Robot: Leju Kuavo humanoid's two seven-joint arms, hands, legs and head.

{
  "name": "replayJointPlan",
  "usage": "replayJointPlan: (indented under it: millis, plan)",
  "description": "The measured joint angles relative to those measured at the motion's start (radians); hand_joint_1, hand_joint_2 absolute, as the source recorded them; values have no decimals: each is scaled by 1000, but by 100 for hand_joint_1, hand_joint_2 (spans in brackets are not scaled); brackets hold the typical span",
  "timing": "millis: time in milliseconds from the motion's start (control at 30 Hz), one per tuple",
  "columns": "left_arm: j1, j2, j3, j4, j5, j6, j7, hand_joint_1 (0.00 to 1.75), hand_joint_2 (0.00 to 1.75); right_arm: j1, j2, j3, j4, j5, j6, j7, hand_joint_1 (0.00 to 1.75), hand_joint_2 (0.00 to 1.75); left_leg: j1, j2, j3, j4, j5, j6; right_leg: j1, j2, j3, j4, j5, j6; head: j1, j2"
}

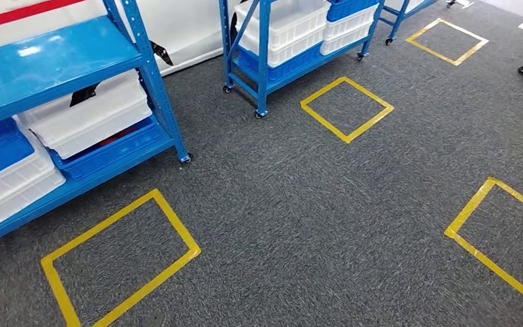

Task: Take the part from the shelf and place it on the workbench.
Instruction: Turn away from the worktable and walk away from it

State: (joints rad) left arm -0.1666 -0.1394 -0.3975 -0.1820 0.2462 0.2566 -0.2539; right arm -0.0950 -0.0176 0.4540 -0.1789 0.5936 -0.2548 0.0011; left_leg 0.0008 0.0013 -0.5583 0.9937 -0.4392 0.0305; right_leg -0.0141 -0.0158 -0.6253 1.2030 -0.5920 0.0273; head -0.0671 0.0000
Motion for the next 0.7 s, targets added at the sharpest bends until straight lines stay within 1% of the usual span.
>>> replayJointPlan:
  millis: [33, 67, 100, 167, 267, 300, 333, 367, 400, 433, 467, 500, 533, 567, 600, 633, 667, 700]
  plan:
    - [0, 0, 0, 0, 2, -1, 0, 0, 0, 1, 0, 0, 0, 0, 0, 0, 0, 0, 0, -12, -1, 1, 0, 0, -1, 7, -31, 59, -20, 2, 0, 0]
    - [1, 0, 0, 0, 3, -3, -1, 0, 0, 2, 0, 0, 0, 0, 0, 0, 0, 0, 0, -24, -1, 3, 0, 0, -2, 10, -50, 91, -21, 4, 0, 0]
    - [2, 0, 0, 0, 4, -5, -1, 0, 0, 3, 0, 0, 0, 0, 0, 0, 0, 0, 0, -35, -1, 4, -1, -1, -3, 11, -57, 96, -9, 5, 0, 0]
    - [3, 0, 0, 0, 6, -7, -1, 0, 0, 4, 0, 0, 0, 0, -1, 0, 0, 0, 1, -48, 0, 6, -2, -2, -4, 11, -50, 70, 21, 6, 0, 0]
    - [3, 0, 0, 0, 7, -8, -1, 0, 0, 4, 0, 0, 0, 0, -1, 0, 0, 0, 1, -50, 0, 7, -2, -3, -5, 12, -46, 59, 29, 6, 0, 0]
    - [3, -1, 2, 0, 14, -12, -2, 0, 0, 4, -1, 0, 0, 0, -1, 0, 0, 0, 2, -58, -1, 11, -4, -6, -7, 24, -23, 4, 56, 6, 0, 0]
    - [1, -2, 10, 0, 33, -22, -5, 0, 0, 4, -2, -1, 0, 0, -2, 0, 0, 0, 2, -70, -4, 16, -6, -13, -8, 39, 1, -52, 80, 3, 0, 0]
    - [1, -4, 24, 0, 62, -39, -8, 0, 0, 4, -3, -3, 0, 0, -2, 0, 0, 0, 3, -87, -9, 19, -7, -24, -9, 48, 25, -110, 104, -4, 0, 0]
    - [0, -5, 42, 0, 96, -60, -12, 0, 44, 3, -3, -5, 0, 1, -2, 1, 0, 0, 5, -94, -14, 28, -12, -36, -10, 54, 49, -167, 128, -14, 0, 0]
    - [0, -6, 61, 0, 125, -79, -15, 0, 87, 2, -3, -6, 0, 2, -1, 1, 0, 0, 5, -84, -25, 45, -24, -45, -9, 46, 51, -173, 126, -25, 0, 0]
    - [0, -7, 77, 0, 146, -97, -18, 0, 131, 2, -3, -7, 0, 3, -1, 2, 0, 0, 7, -65, -41, 79, -45, -52, -9, 32, 53, -177, 128, -33, 0, 0]
    - [-1, -8, 88, 0, 157, -111, -20, 0, 175, 3, -3, -7, 0, 4, 0, 2, 0, 0, 8, -39, -67, 135, -76, -54, -9, 21, 54, -179, 128, -37, 0, 0]
    - [-3, -8, 98, 0, 165, -124, -23, 0, 175, 4, -4, -7, 0, 4, 0, 2, 0, 0, 8, -22, -101, 205, -111, -58, -8, 10, 53, -180, 127, -40, 0, 0]
    - [-3, -8, 106, 0, 169, -138, -27, 0, 175, 5, -5, -8, 0, 4, 0, 2, 0, 0, 10, -14, -132, 270, -137, -61, -6, -2, 53, -180, 127, -41, 0, 0]
    - [-2, -9, 113, 0, 173, -149, -30, 0, 175, 5, -6, -8, 0, 5, 0, 2, 0, 0, 10, -11, -151, 310, -146, -62, -4, -15, 53, -179, 126, -41, 0, 0]
    - [0, -9, 120, 0, 176, -158, -34, 0, 175, 5, -6, -8, 0, 7, -1, 2, 0, 0, 10, -9, -151, 312, -136, -62, -2, -27, 54, -179, 125, -41, 0, 0]
    - [2, -9, 126, 0, 179, -164, -37, 0, 175, 5, -6, -8, 0, 9, -1, 2, 0, 0, 10, -5, -130, 272, -109, -59, -1, -37, 56, -179, 123, -41, 0, 0]
    - [4, -9, 132, 0, 182, -168, -41, 0, 175, 5, -5, -9, 0, 11, -2, 1, 0, 0, 8, 8, -92, 201, -73, -54, 0, -48, 59, -179, 122, -39, 0, 0]
